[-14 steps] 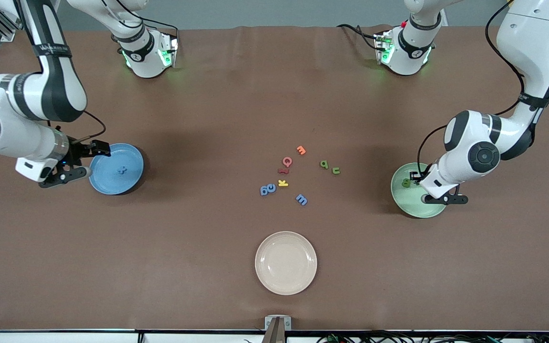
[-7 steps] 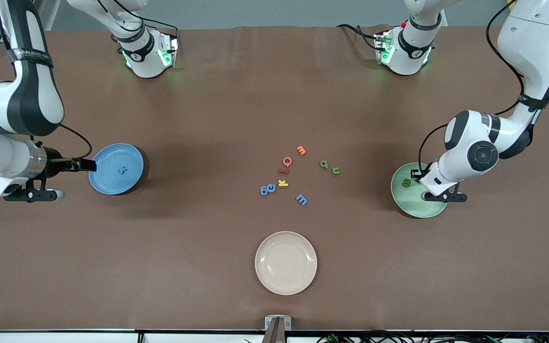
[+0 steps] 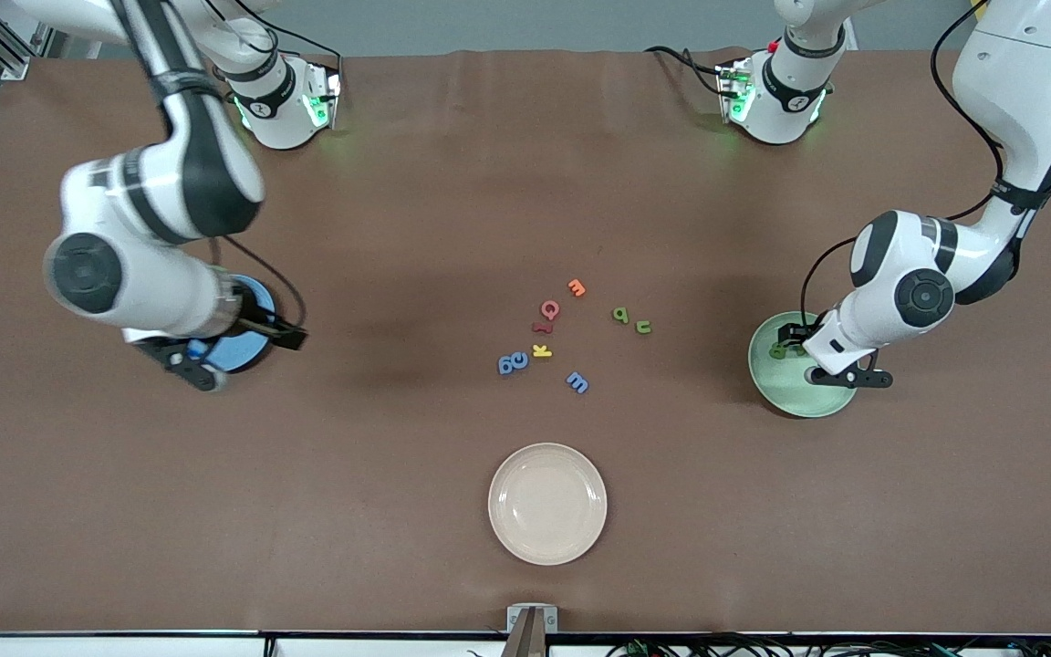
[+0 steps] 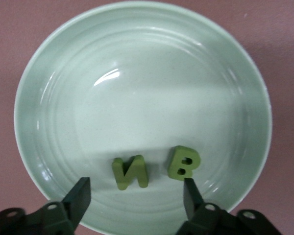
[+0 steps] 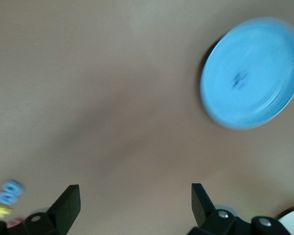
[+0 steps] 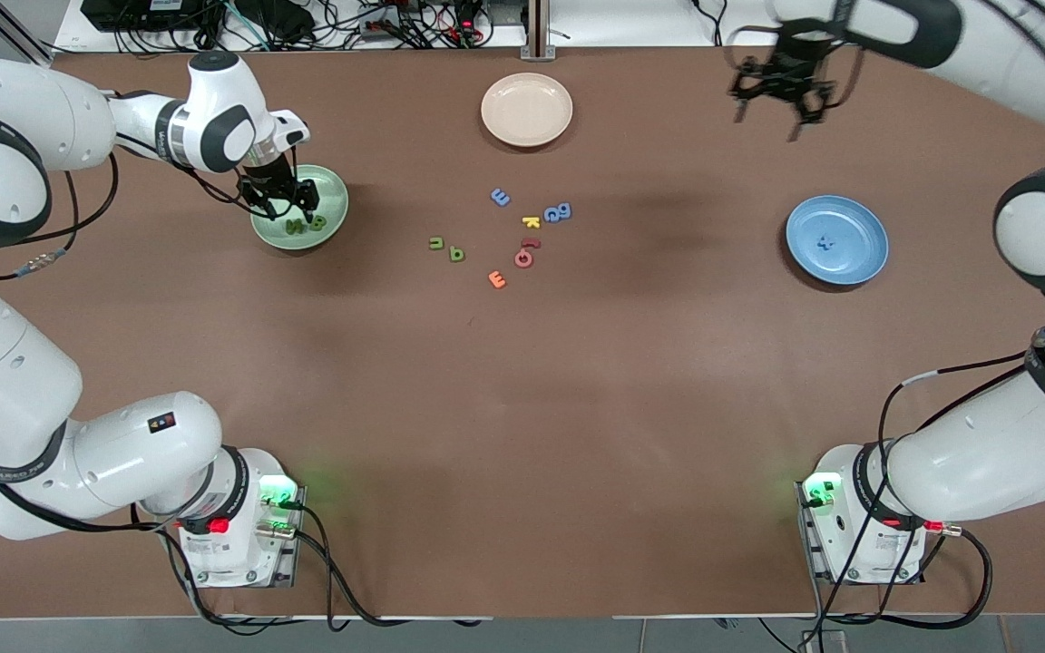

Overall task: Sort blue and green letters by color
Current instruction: 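Grasp the green u with the left gripper while the right grasps g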

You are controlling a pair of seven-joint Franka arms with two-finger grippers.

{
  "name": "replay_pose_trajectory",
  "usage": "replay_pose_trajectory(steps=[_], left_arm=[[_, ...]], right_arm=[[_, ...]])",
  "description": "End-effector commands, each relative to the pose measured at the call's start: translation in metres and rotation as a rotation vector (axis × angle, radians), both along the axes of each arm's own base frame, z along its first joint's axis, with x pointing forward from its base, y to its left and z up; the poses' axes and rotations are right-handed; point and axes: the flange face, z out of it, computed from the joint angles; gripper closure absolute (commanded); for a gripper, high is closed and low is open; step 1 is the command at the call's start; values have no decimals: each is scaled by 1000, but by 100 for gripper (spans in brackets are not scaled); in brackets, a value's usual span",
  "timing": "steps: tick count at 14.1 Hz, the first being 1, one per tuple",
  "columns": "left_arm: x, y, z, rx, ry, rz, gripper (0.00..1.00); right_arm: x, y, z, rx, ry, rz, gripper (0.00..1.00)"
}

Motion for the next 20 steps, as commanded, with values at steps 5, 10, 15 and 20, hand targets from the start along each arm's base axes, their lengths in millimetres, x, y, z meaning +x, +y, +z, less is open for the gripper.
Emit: replay_pose_trajectory(steps=[5, 10, 15, 20], left_arm=[[8, -90, 42, -19, -69, 153, 0], [-11, -170, 44, -19, -75, 273, 0], [-27, -235, 20, -77, -62, 285, 1], [-40, -251, -4, -69, -38, 237, 23]], right_arm=[[-2, 165, -77, -90, -57, -384, 1], [4, 233, -116, -109, -147, -505, 1], [-10, 262, -169, -127, -208, -515, 3], [-24, 289, -200, -129, -218, -499, 5]])
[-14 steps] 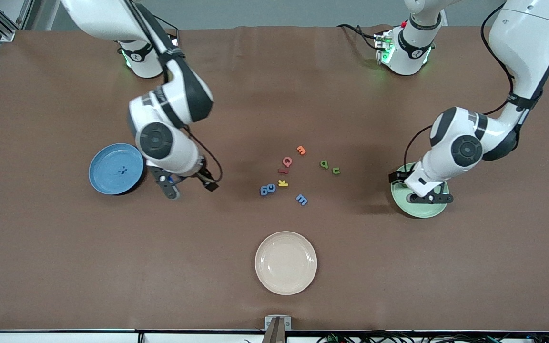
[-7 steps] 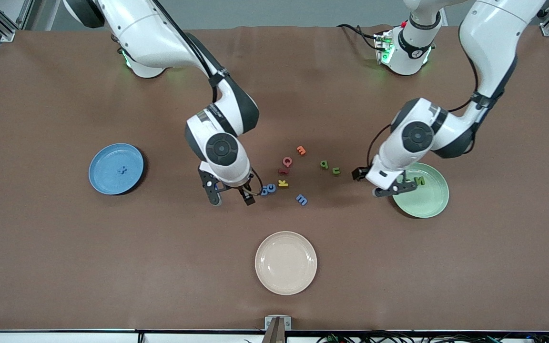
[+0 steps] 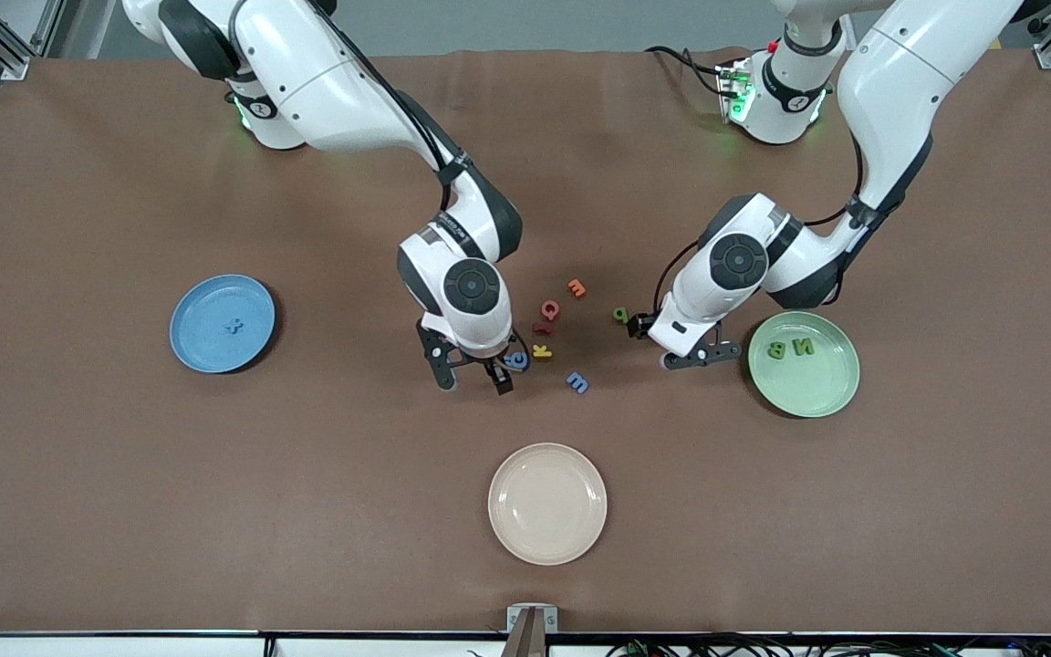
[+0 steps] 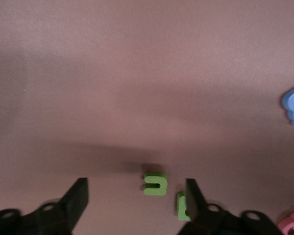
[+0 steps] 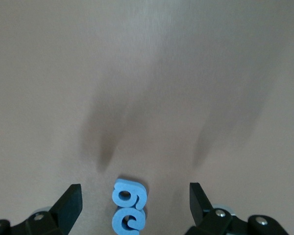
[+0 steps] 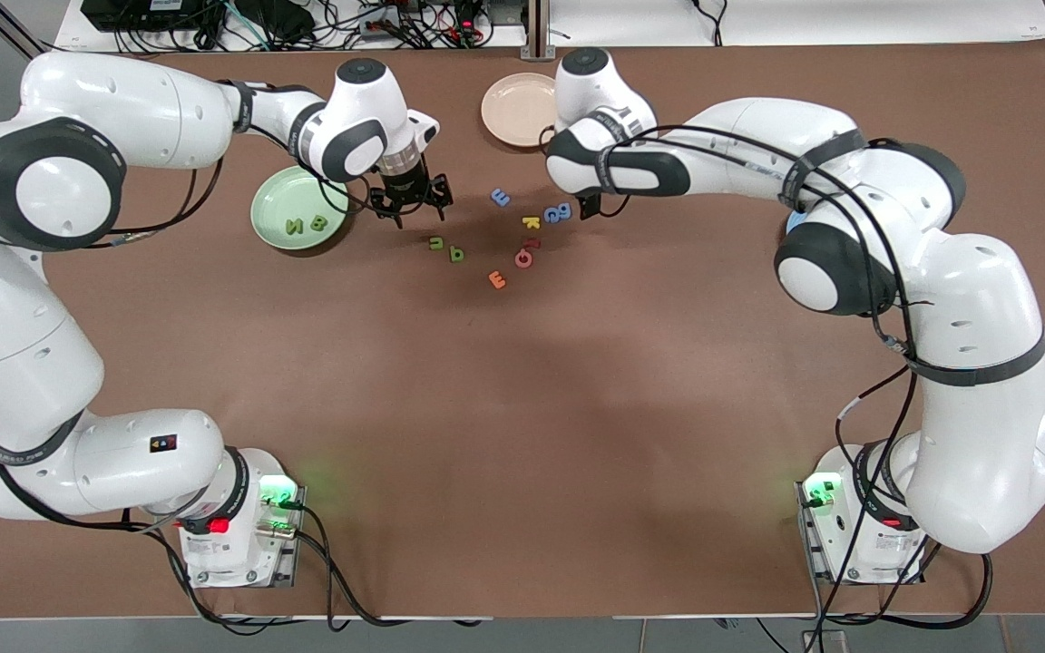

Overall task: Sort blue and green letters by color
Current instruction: 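Grasp the green u with the left gripper while the right grasps g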

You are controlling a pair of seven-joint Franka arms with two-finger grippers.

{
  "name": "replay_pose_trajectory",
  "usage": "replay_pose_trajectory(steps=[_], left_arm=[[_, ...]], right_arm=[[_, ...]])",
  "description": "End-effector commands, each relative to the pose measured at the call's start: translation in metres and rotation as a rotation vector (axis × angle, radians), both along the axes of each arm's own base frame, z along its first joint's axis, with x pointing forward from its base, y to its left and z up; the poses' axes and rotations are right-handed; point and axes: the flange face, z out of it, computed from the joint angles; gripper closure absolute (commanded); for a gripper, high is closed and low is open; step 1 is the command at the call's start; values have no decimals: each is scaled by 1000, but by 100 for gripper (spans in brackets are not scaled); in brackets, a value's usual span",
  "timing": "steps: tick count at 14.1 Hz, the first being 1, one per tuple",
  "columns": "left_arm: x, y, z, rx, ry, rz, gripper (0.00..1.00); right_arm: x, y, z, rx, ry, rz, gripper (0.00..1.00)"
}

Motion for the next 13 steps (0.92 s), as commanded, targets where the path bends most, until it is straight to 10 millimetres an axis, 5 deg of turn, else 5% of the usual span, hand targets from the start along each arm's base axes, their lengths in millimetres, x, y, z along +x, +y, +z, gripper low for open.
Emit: replay_pose_trajectory(steps=[1, 6, 13], left_arm=[[-3, -13, -11, 4, -2, -15, 27], [-10, -28, -25, 4, 2, -20, 32], [-13, -22, -38, 24, 4, -33, 38]], right_arm=[[2, 11, -6, -21, -27, 0, 8], [-1, 16, -21, -16, -48, -4, 12], [-1, 15, -23, -18, -45, -3, 28]])
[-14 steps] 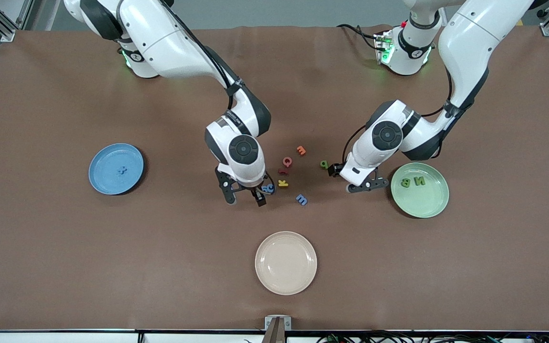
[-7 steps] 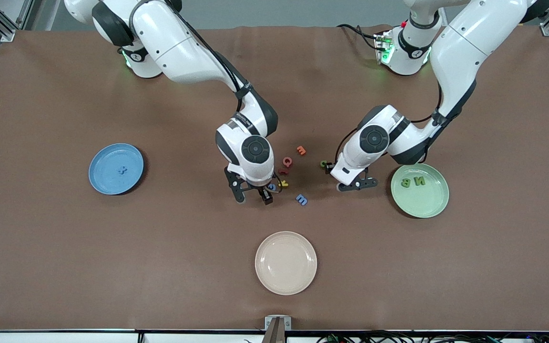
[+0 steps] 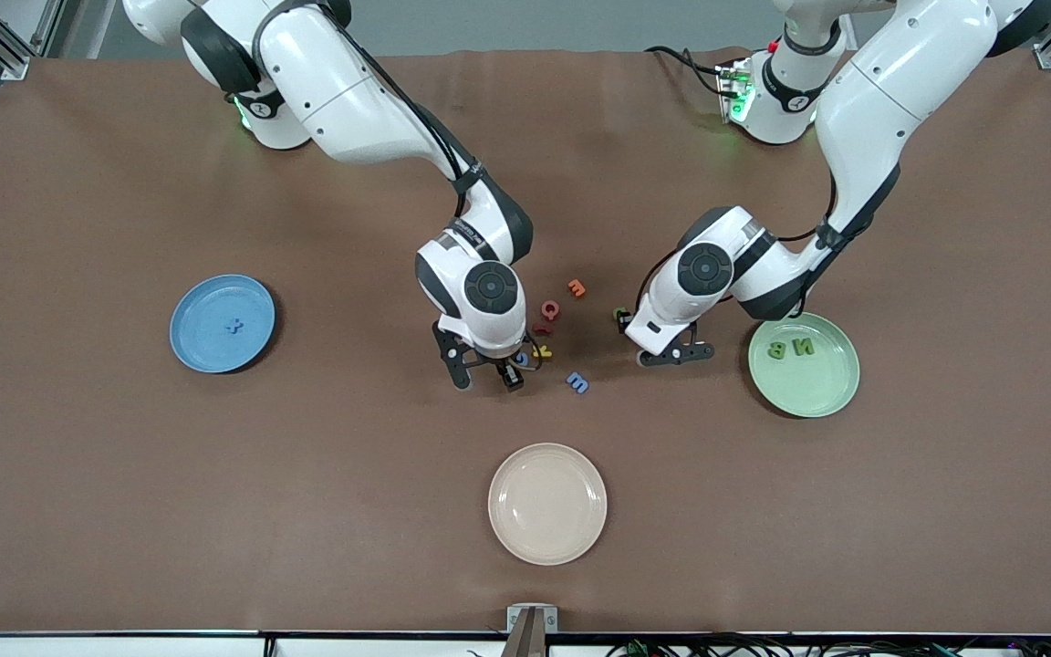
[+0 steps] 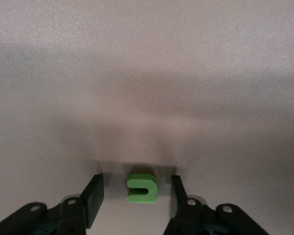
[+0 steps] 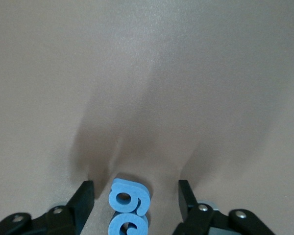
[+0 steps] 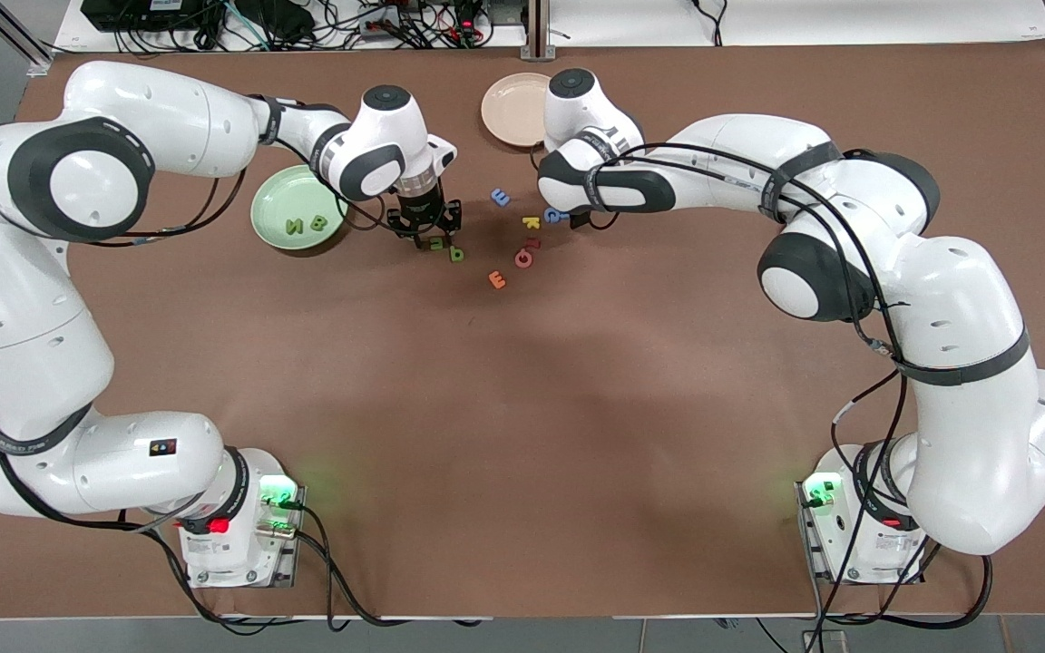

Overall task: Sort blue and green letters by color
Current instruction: 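Carry the u to the green plate while the right carries g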

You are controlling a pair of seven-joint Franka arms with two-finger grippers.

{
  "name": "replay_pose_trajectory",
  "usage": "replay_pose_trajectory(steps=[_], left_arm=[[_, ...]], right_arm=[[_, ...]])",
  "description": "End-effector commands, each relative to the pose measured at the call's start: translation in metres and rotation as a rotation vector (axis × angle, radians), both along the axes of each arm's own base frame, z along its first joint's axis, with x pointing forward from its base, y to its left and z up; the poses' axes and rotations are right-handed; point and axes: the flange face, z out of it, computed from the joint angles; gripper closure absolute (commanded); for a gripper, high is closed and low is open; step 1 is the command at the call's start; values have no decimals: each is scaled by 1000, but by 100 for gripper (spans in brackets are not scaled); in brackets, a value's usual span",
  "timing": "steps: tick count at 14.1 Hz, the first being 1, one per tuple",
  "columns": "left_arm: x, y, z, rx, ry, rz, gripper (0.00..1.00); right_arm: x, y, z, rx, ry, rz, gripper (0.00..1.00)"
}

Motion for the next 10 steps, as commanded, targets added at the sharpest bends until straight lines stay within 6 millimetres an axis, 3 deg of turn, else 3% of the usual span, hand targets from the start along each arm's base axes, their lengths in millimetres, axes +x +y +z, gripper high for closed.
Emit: replay_pose_trajectory(steps=[1, 6, 10], left_arm=[[1, -2, -2, 5, -16, 2, 41], [0, -3, -2, 5, -16, 0, 57], [0, -3, -2, 5, -16, 0, 69]], right_arm=[[3, 5, 1, -11, -24, -5, 33], [3, 5, 0, -11, -22, -1, 53], [5, 2, 2, -13, -22, 19, 86]])
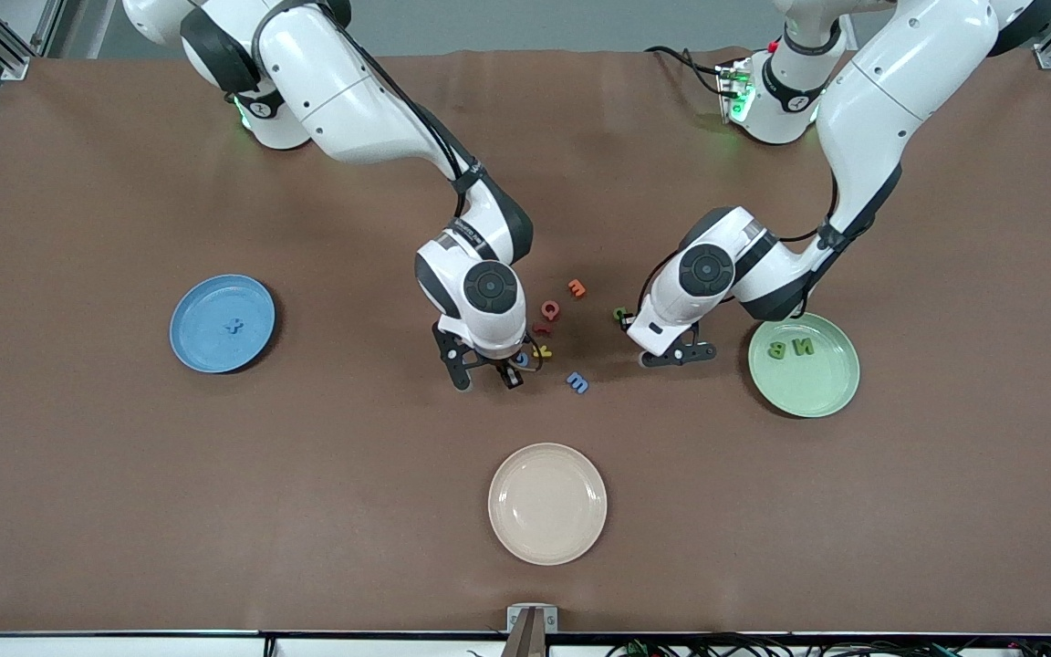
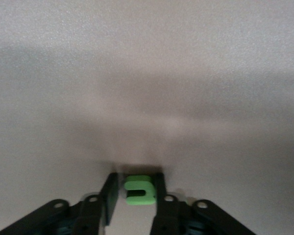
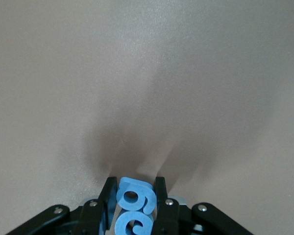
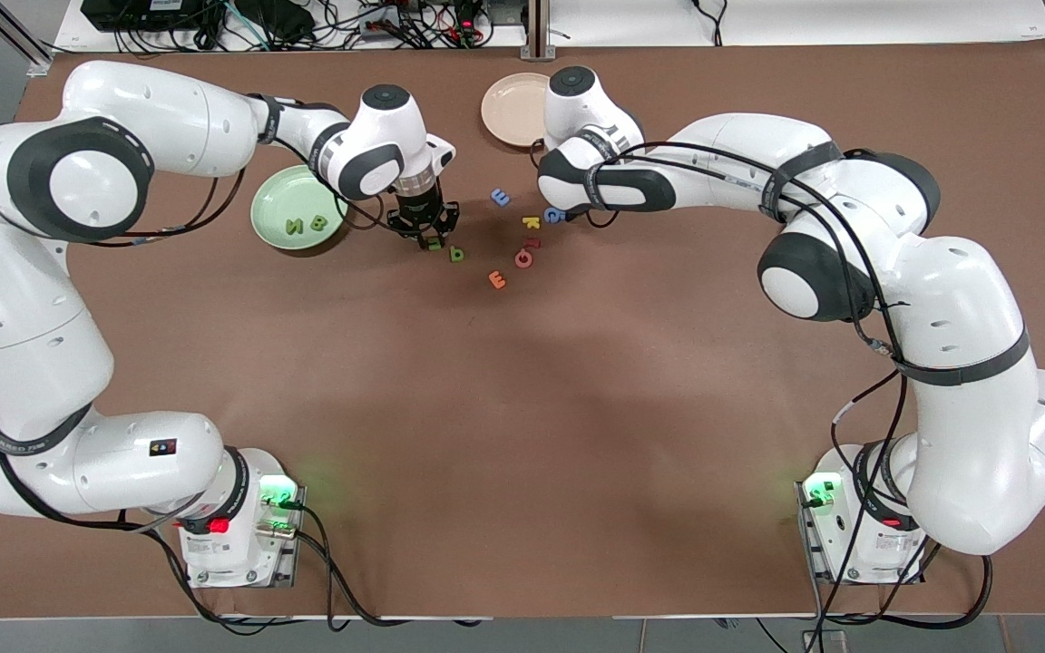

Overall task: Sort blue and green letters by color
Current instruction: 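Carry the u to the green plate while the right carries g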

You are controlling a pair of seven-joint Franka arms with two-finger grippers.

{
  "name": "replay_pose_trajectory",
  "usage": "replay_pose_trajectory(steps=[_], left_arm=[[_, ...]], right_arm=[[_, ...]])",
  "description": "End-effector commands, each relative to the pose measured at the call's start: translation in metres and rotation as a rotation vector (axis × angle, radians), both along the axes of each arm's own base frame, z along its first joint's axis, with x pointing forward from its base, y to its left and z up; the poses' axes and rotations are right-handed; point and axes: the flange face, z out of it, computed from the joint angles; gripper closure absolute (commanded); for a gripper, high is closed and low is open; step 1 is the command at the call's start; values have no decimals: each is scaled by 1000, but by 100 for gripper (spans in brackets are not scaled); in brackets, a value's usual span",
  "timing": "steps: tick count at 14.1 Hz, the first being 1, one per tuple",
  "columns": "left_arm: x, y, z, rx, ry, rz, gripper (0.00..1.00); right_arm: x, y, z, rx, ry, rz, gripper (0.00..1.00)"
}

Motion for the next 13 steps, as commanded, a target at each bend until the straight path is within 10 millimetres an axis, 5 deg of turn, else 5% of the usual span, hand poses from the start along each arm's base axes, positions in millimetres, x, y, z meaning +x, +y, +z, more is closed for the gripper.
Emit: replay_pose_trajectory(steps=[1, 5, 7, 11, 13], left_arm=[[-1, -5, -3, -2, -14, 0, 71], [7, 6, 5, 17, -18, 11, 87], [12, 15, 17, 45, -23, 3, 88], [40, 63, 50, 75, -52, -50, 88], [55, 92, 60, 69, -64, -76, 88]], right_arm=[[3, 2, 1, -16, -14, 33, 89], [16, -17, 27, -24, 19, 131, 97], [24, -47, 43, -73, 123, 243, 97], [33, -111, 99, -82, 245, 413, 99], [25, -163, 124, -60, 265, 490, 99]])
